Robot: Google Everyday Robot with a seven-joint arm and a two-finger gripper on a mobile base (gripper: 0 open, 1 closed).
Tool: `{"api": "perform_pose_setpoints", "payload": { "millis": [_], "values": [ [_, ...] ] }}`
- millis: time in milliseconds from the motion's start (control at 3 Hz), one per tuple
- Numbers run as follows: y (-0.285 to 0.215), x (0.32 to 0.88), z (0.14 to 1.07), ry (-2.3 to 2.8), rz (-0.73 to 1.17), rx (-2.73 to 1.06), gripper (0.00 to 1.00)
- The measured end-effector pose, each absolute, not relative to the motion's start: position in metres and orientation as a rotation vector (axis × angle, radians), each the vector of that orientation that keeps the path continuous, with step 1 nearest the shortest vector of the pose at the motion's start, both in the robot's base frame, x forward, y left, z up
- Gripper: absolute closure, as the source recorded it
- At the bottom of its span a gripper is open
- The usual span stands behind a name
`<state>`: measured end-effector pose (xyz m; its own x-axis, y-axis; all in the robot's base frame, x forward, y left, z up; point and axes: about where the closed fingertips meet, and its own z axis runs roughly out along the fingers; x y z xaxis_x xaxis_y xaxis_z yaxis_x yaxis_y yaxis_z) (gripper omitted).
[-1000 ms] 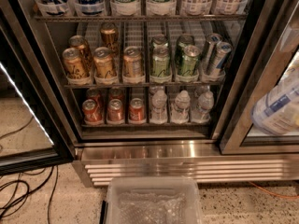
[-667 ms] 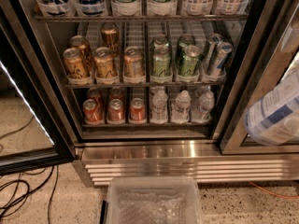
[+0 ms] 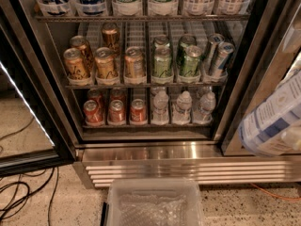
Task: Pick blue plastic bottle from top shelf of fridge
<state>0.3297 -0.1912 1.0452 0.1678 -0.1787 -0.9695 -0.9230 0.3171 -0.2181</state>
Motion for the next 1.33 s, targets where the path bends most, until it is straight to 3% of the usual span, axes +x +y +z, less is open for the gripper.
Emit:
{"api": "perform_pose_setpoints", "payload": {
  "millis": [1333],
  "values": [
    [-0.085, 0.392, 1.007, 1.438, 0.721, -1.308, 1.00]
  ]
}}
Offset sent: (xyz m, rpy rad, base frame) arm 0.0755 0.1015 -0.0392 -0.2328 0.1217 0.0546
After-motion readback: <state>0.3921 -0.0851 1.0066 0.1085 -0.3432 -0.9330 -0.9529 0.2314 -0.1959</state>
